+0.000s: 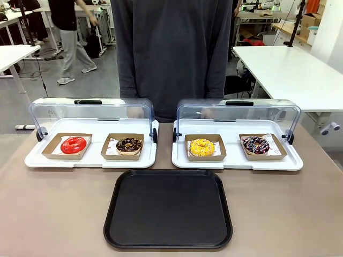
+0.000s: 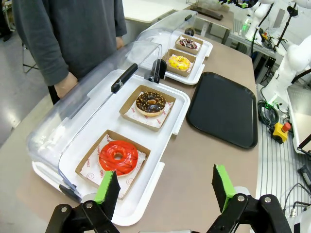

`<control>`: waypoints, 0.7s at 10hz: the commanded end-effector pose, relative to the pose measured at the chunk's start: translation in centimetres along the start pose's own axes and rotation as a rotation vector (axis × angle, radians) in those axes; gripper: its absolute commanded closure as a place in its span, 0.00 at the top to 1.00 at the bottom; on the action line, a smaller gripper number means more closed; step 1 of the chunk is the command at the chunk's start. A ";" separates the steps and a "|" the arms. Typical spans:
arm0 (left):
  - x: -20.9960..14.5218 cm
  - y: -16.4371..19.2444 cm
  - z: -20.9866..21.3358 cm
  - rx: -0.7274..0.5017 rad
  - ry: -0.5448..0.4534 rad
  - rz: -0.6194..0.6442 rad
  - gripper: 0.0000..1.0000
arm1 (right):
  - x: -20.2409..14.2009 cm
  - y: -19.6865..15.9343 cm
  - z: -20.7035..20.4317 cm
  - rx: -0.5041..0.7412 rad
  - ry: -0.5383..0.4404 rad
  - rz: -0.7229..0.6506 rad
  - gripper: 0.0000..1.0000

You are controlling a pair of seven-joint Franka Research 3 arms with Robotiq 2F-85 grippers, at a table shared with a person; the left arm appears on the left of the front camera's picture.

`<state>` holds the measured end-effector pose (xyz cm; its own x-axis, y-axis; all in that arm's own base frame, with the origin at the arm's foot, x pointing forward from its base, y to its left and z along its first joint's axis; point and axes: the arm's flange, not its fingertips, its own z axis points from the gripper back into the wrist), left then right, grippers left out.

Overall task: Move the third donut from the left to the tray.
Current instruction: Pick up the Paper togo box containing the Donut indicated by the person and place it on the Handle tray.

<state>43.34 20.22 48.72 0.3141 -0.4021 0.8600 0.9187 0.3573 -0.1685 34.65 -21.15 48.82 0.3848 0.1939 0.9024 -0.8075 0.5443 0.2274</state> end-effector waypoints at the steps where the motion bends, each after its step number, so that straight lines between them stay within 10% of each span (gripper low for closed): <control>1: 0.0 -0.1 0.0 -0.004 0.004 0.005 1.00 | 0.2 -0.1 0.0 0.003 -0.027 0.016 1.00; 7: 0.0 -0.1 0.0 -0.004 0.004 0.005 1.00 | 0.2 -0.1 0.0 0.003 -0.027 0.016 1.00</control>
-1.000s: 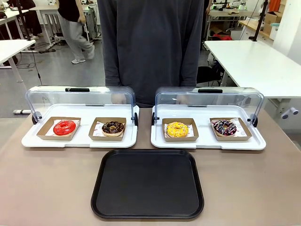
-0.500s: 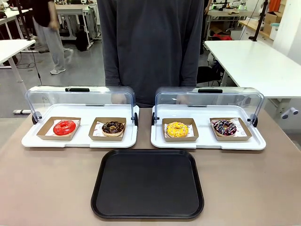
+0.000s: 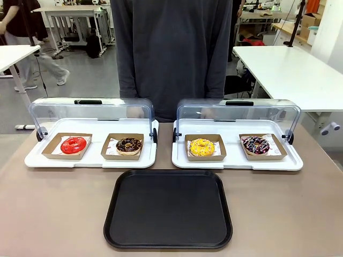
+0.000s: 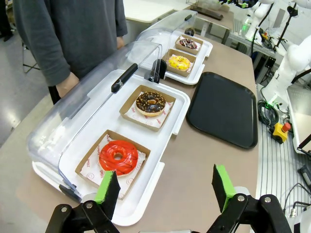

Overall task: Move the third donut from the left to the tray.
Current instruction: Pick up the Paper togo box containing the Donut indicated by the person and place it on the Handle tray.

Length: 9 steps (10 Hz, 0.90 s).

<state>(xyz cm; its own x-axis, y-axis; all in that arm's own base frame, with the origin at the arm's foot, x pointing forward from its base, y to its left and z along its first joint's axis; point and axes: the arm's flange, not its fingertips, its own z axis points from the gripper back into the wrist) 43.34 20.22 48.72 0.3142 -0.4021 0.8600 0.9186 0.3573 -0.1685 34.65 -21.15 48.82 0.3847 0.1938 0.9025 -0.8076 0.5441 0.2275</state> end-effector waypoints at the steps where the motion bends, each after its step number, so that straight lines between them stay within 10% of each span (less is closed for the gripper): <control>1: 0.0 -0.1 0.0 -0.004 0.004 0.005 1.00 | 0.2 -0.2 0.0 0.003 -0.027 0.017 1.00; 9: 0.0 -0.1 0.0 -0.004 0.004 0.005 1.00 | 0.2 -0.2 0.0 0.003 -0.027 0.017 1.00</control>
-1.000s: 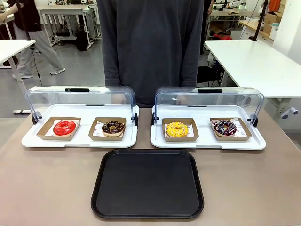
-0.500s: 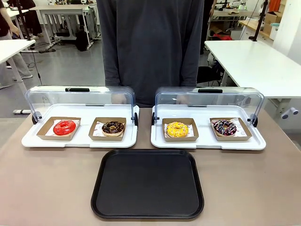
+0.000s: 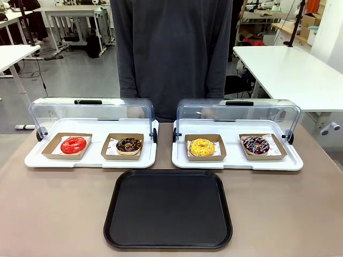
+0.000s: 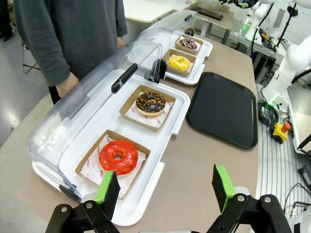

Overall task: Move the third donut from the left to the tray.
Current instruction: Pick up the Paper togo box containing the Donut indicated by the person and place it on the Handle tray.

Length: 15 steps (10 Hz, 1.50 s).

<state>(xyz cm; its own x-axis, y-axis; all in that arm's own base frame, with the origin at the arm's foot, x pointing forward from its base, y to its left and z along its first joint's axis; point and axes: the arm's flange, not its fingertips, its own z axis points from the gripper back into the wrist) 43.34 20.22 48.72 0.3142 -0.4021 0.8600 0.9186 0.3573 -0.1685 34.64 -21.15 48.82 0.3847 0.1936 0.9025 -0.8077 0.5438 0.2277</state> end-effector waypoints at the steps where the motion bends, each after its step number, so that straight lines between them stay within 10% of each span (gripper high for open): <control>1: 0.0 -0.1 0.0 -0.004 0.004 0.005 1.00 | 0.2 -0.2 0.0 0.002 -0.026 0.017 1.00; 15: 0.0 -0.1 0.0 -0.004 0.004 0.005 1.00 | 0.2 -0.2 0.0 0.002 -0.026 0.017 1.00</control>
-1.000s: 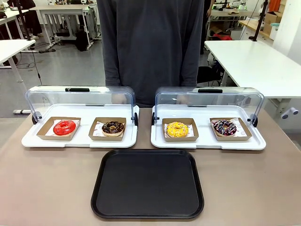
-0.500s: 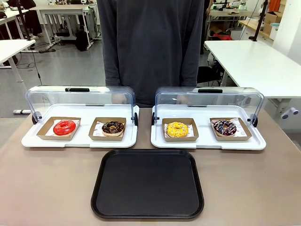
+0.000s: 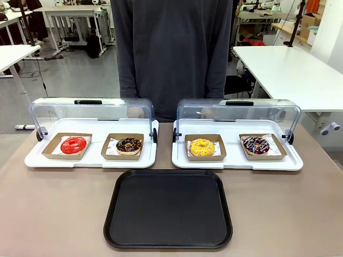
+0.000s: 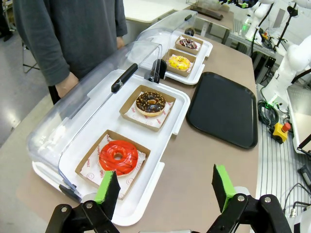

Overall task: Move the third donut from the left to the tray.
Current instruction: Pick up the Paper togo box containing the Donut indicated by the person and place it on the Handle tray.

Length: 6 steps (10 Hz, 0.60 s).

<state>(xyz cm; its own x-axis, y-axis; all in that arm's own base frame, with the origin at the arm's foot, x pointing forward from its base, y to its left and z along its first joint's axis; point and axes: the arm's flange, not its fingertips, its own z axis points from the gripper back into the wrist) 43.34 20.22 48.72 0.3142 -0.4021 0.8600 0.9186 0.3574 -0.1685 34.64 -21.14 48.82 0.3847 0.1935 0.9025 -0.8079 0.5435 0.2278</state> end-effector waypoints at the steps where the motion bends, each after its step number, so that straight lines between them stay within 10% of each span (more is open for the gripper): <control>1: 0.0 -0.1 0.0 -0.004 0.004 0.005 1.00 | 0.2 -0.2 0.0 0.002 -0.026 0.017 1.00; 6: 0.0 -0.1 0.0 -0.004 0.004 0.005 1.00 | 0.2 -0.2 0.0 0.002 -0.026 0.017 1.00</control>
<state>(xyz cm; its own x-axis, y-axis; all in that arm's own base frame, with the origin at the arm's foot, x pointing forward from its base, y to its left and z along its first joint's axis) 43.34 20.22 48.72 0.3142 -0.4021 0.8600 0.9186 0.3574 -0.1685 34.64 -21.14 48.82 0.3847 0.1935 0.9025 -0.8079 0.5435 0.2279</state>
